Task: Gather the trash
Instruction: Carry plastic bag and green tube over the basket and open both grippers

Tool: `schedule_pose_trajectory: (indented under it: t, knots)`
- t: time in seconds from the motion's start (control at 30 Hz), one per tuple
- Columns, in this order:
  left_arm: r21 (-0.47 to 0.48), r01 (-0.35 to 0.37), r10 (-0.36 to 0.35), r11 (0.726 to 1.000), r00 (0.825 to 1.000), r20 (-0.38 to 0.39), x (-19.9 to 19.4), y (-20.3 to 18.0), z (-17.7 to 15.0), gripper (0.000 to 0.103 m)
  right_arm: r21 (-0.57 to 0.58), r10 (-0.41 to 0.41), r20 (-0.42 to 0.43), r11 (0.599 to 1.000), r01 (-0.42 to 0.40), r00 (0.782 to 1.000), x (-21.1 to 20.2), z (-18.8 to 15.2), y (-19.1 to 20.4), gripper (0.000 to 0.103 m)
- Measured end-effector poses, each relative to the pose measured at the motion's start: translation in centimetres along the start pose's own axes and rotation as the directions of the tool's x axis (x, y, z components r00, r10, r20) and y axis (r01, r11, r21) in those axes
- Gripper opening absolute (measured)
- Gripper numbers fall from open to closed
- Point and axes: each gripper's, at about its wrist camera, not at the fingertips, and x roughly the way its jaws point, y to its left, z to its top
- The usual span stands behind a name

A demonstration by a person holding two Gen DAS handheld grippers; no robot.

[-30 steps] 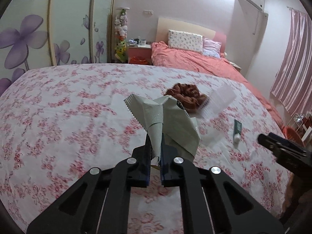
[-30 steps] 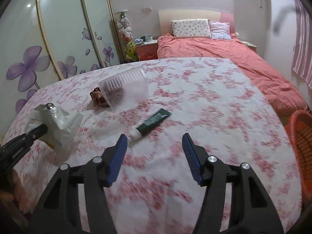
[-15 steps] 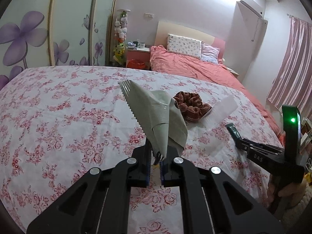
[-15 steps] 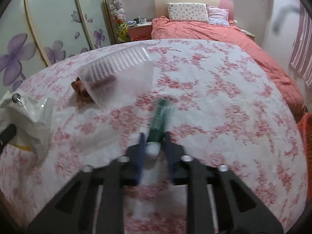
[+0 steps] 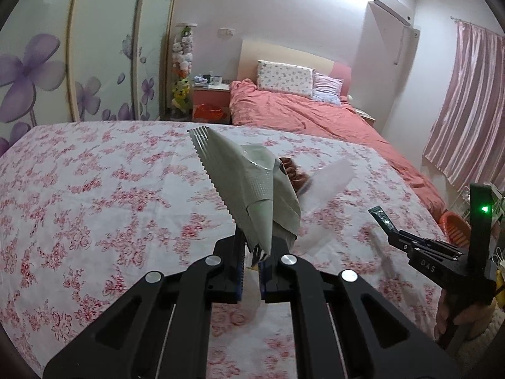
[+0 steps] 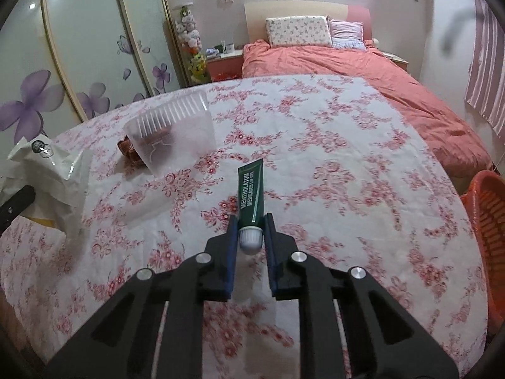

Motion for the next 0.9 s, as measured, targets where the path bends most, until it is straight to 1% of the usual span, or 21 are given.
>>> schedule_pose_trajectory:
  t: [0.23, 0.47, 0.6, 0.8, 0.9]
  knots:
    - [0.041, 0.044, -0.045, 0.998, 0.999, 0.013, -0.6, -2.9, 0.3, 0.007, 0.026, -0.005, 0.064, 1.0, 0.003, 0.998, -3.3, -0.4, -2.0, 0.017]
    - [0.083, 0.103, -0.105, 0.991, 0.994, 0.017, -0.9, -6.4, 0.5, 0.007, 0.05, -0.024, 0.157, 0.999, 0.017, 0.987, -7.2, -0.7, -4.3, 0.017]
    - [0.109, 0.144, -0.147, 0.984, 0.989, 0.017, -0.9, -8.5, 0.7, 0.007, 0.078, -0.041, 0.203, 0.997, 0.025, 0.978, -9.3, -0.8, -5.9, 0.017]
    - [0.143, 0.199, -0.202, 0.97, 0.979, 0.01, -0.6, -11.7, 0.9, 0.007, 0.121, -0.064, 0.248, 0.992, 0.035, 0.967, -11.5, -1.0, -8.4, 0.017]
    - [0.154, 0.229, -0.232, 0.961, 0.973, 0.002, -0.3, -13.4, 0.8, 0.007, 0.138, -0.092, 0.273, 0.989, 0.056, 0.958, -13.0, -1.4, -9.7, 0.017]
